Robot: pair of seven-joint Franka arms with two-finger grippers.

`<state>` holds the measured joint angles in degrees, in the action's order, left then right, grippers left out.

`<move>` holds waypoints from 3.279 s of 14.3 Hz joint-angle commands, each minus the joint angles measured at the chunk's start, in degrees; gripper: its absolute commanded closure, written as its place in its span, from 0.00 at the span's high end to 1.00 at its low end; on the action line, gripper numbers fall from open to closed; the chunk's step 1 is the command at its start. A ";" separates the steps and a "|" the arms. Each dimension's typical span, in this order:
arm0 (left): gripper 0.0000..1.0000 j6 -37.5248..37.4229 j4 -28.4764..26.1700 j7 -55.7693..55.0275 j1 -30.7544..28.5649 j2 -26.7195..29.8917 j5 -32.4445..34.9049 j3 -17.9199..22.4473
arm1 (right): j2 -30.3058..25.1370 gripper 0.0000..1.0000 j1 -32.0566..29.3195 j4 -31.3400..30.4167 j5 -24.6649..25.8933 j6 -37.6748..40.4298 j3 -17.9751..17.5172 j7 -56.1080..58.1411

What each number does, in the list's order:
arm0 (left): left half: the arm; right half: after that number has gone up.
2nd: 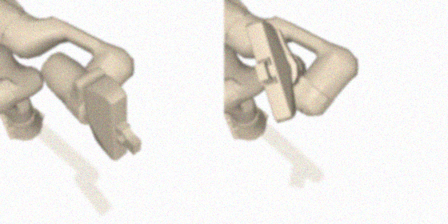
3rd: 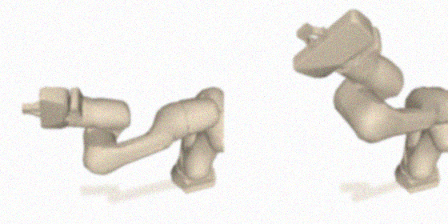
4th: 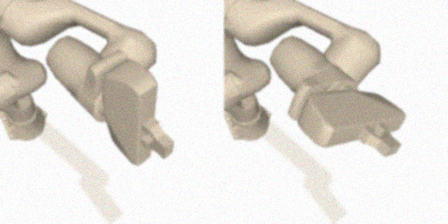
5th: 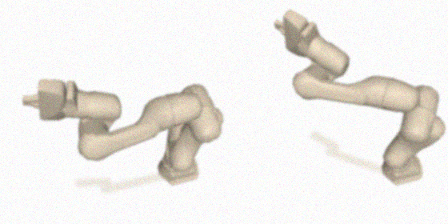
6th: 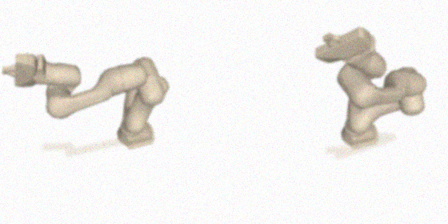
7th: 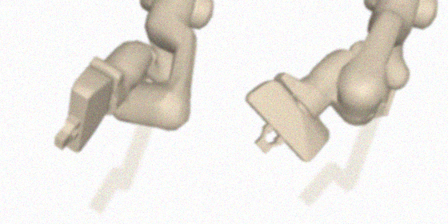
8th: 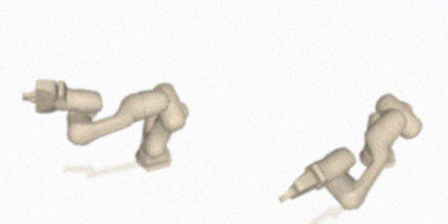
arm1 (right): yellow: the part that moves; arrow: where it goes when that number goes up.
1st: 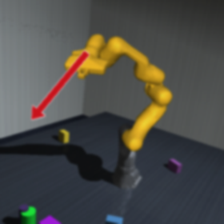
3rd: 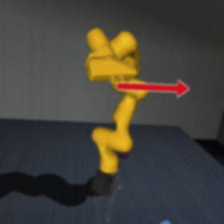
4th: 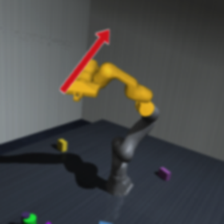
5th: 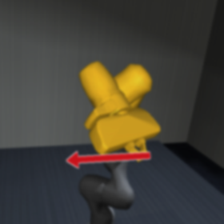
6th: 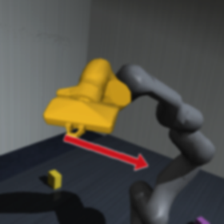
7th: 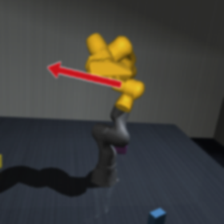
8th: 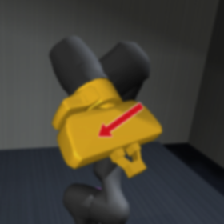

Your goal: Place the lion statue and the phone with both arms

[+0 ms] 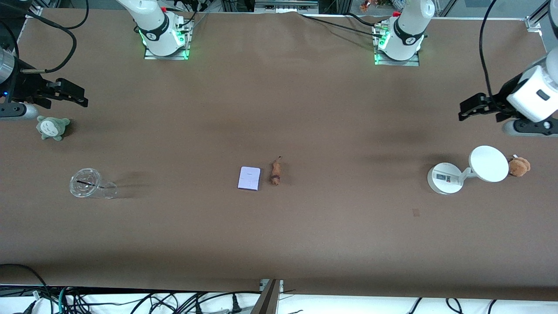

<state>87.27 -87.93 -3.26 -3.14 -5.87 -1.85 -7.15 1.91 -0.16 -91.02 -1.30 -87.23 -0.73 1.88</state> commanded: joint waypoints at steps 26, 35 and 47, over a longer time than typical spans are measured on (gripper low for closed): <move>1.00 43.32 24.82 -51.14 43.56 -50.55 1.85 7.14 | 0.81 1.00 -0.54 0.93 -0.90 0.66 -0.59 0.58; 0.59 45.88 24.65 -50.53 43.92 -52.32 1.76 7.77 | 0.90 1.00 -0.54 0.93 -0.64 0.66 -0.59 0.58; 0.00 41.60 22.55 -42.12 38.93 -46.01 2.02 7.33 | 1.16 1.00 0.43 0.93 -0.37 0.66 -0.50 0.49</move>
<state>133.07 -63.90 -49.53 39.30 -56.46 -1.04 0.85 2.66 0.34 -91.00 -1.31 -87.21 -1.24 1.91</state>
